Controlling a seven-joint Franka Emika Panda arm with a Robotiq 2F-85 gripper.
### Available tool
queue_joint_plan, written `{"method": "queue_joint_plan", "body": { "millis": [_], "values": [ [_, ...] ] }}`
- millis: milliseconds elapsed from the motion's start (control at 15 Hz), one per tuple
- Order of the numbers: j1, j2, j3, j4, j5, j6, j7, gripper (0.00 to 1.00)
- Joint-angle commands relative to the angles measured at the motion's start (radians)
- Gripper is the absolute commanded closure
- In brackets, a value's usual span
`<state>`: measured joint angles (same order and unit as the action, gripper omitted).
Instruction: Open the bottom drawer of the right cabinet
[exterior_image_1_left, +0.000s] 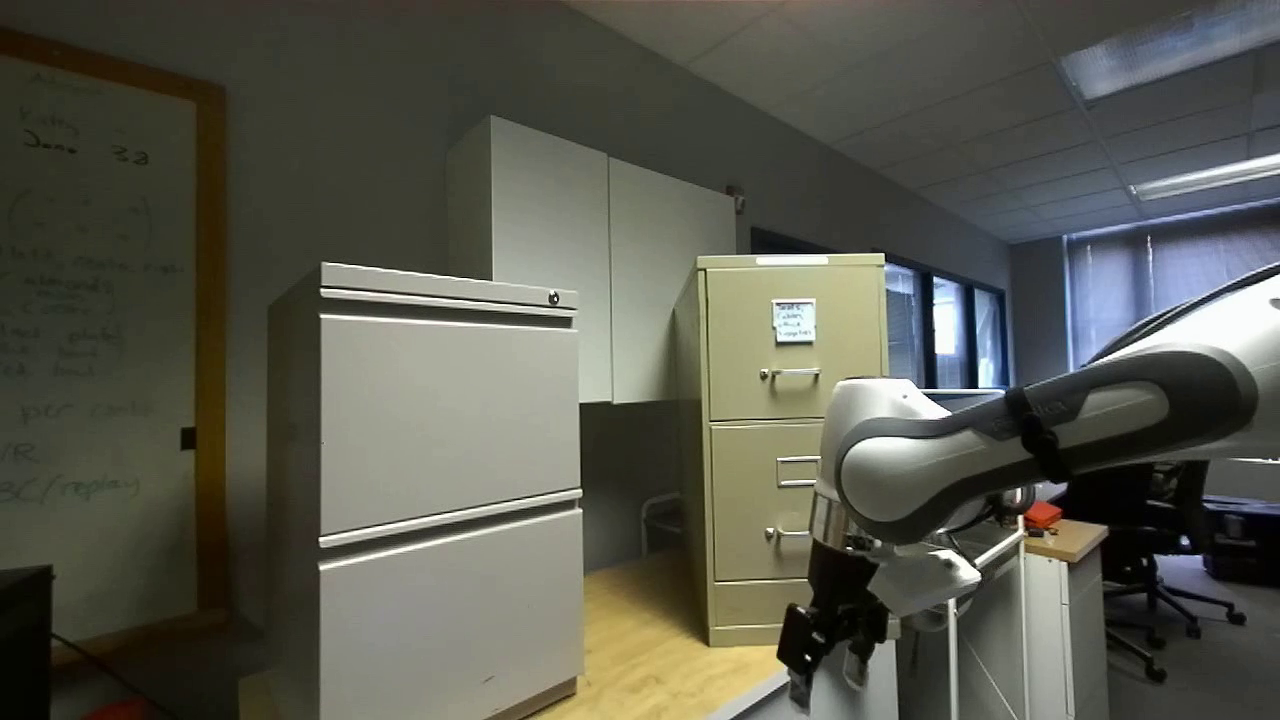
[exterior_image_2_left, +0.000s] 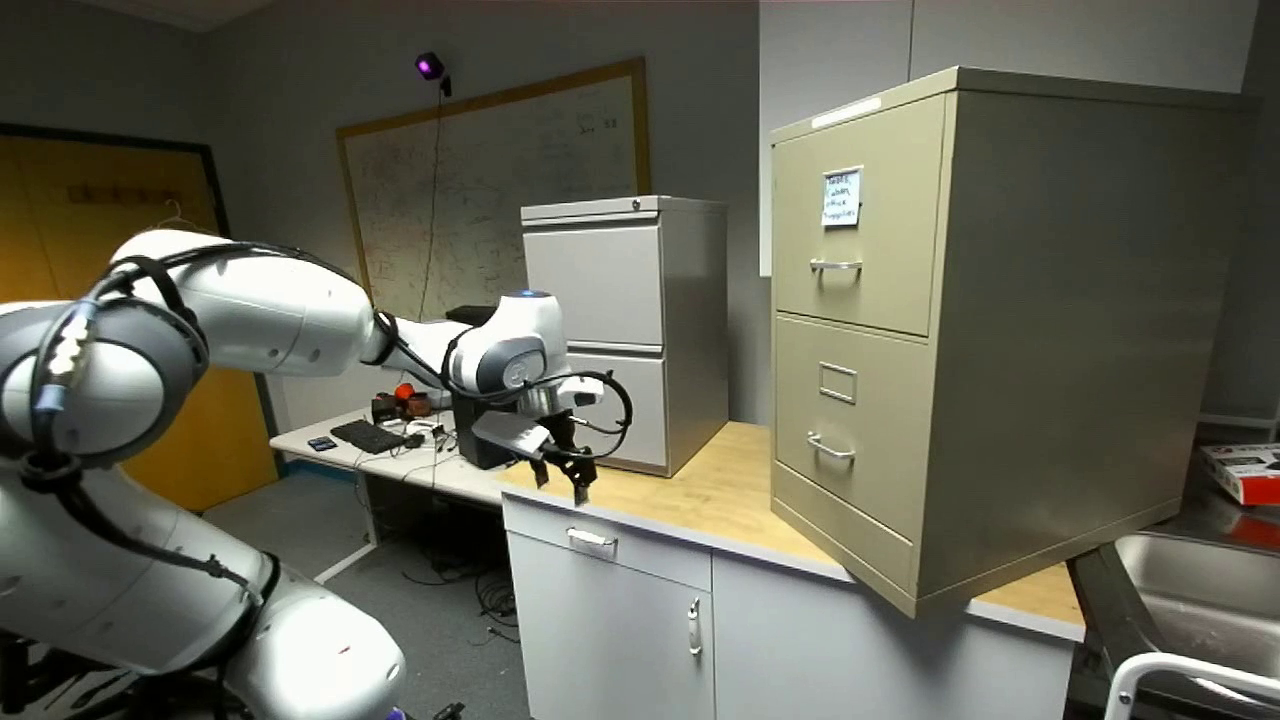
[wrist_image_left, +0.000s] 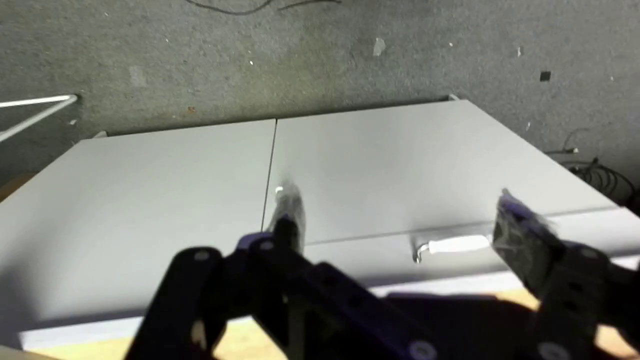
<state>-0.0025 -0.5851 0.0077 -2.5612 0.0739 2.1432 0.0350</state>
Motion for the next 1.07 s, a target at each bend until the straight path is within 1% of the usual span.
{"method": "queue_joint_plan", "body": {
  "millis": [0,200,400,667,1000],
  "values": [
    [0.010,0.108,0.005,0.084,0.075,0.161,0.076,0.00],
    [-0.006,0.218,-0.005,0.166,0.106,0.304,0.120,0.00],
    [-0.028,0.322,-0.026,0.260,0.109,0.368,0.149,0.00],
    [-0.061,0.433,-0.073,0.391,0.129,0.388,0.172,0.00],
    [-0.093,0.528,-0.139,0.535,0.294,0.404,0.175,0.00]
  ]
}}
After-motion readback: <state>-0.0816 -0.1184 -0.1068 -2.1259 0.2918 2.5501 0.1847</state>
